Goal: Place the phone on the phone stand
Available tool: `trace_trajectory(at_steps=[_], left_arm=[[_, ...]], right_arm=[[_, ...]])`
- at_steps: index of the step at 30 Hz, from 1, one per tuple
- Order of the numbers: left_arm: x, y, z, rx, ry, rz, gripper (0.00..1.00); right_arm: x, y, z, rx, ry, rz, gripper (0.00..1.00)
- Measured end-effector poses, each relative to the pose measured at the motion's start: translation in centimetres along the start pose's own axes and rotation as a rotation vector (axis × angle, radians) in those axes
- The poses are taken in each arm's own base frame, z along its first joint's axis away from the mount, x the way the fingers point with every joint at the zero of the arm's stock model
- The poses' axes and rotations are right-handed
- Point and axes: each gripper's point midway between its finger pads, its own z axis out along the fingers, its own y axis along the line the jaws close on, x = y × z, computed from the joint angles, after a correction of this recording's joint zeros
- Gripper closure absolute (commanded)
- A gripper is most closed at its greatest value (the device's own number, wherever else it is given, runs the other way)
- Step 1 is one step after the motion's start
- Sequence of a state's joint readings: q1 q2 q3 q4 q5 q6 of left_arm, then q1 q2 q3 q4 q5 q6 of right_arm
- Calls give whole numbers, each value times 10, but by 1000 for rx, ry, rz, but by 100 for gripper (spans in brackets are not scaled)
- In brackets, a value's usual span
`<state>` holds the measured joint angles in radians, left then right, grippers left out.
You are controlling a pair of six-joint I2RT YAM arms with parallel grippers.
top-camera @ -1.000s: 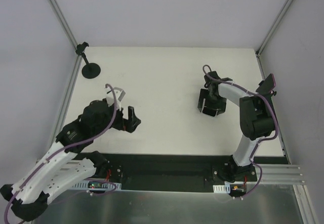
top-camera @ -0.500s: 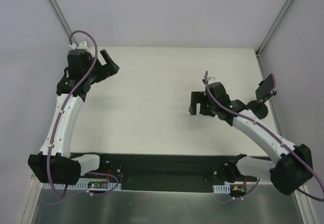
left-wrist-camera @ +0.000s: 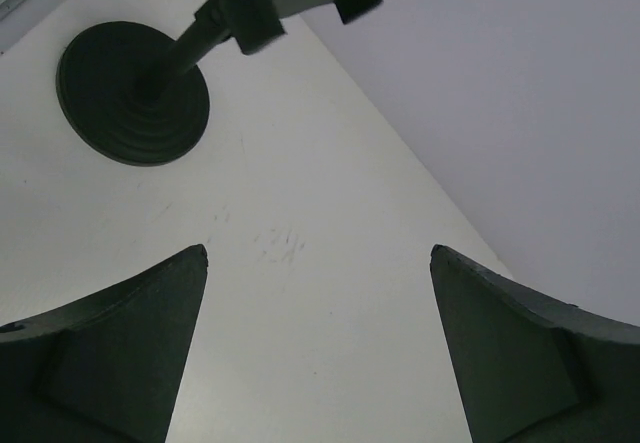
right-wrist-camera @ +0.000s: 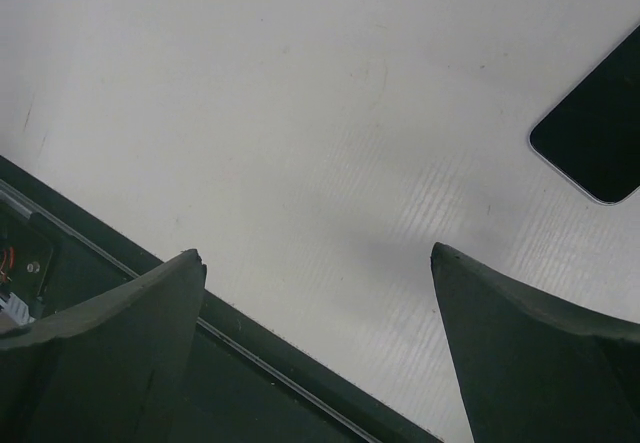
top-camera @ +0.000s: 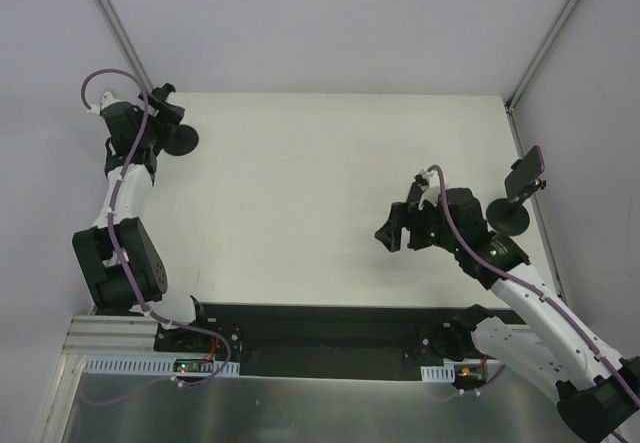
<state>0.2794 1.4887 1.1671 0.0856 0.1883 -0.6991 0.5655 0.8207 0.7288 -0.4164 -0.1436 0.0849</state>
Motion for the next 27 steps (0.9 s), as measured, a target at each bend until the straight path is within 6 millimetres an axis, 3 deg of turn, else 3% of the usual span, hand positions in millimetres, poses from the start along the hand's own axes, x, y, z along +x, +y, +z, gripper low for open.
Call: trace_trajectory(at_steps=[6,10,14,20,24,27], left_arm=[[-19,44,30,33,-100,-184,18],[-34,55,55,137,-140,-288,20],[-34,68,81,191,-131,-375,26],[-52,55,105,310,-136,-426,27],[-69,36,108,394,-150,-422,24],[-77,26,107,435,-156,-416,30]], right_arm=[[0,0,-11,-7,-18,-35,4],[4,-2,-11,1,-3,-38,4],[6,-4,-9,10,12,-36,4],[8,-8,-5,33,27,-33,4],[9,-10,-3,41,34,-30,4],[11,-10,-2,44,41,-27,4]])
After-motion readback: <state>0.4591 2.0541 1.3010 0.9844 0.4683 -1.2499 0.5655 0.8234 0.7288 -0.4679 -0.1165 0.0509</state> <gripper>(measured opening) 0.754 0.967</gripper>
